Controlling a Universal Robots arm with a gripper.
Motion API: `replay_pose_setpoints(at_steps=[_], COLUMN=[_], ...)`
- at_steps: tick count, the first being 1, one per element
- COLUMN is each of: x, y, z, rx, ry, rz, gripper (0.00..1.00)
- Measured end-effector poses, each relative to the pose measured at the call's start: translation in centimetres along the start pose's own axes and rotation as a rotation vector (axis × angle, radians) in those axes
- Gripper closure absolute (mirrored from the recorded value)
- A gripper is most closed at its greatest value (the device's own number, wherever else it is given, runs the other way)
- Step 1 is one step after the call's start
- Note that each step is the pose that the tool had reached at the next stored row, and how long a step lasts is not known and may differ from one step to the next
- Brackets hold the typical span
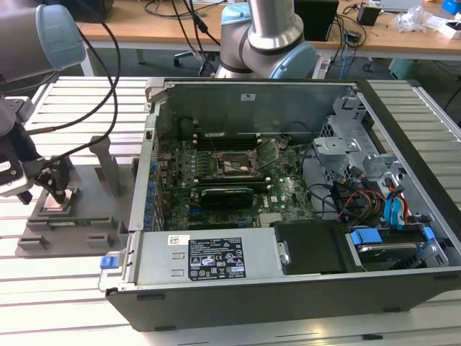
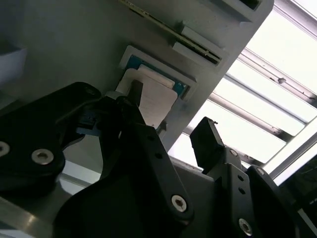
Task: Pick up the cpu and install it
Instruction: 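Place the cpu into insertion slot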
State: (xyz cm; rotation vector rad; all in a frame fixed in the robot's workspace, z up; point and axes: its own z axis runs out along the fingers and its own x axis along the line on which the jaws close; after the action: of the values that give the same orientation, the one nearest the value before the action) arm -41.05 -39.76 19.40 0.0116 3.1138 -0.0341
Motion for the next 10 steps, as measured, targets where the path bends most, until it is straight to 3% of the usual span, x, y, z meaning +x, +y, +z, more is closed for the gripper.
replay_pose_setpoints(at_steps=[4,10], x=[-0.60,-2.18], y=[0.01,0.02], z=[0.12,0.21], rx=[0.0006,-0.0014], ry=[0.0000,0.0010], rz=[-0.008,-0.018], gripper=[0.34,0.34])
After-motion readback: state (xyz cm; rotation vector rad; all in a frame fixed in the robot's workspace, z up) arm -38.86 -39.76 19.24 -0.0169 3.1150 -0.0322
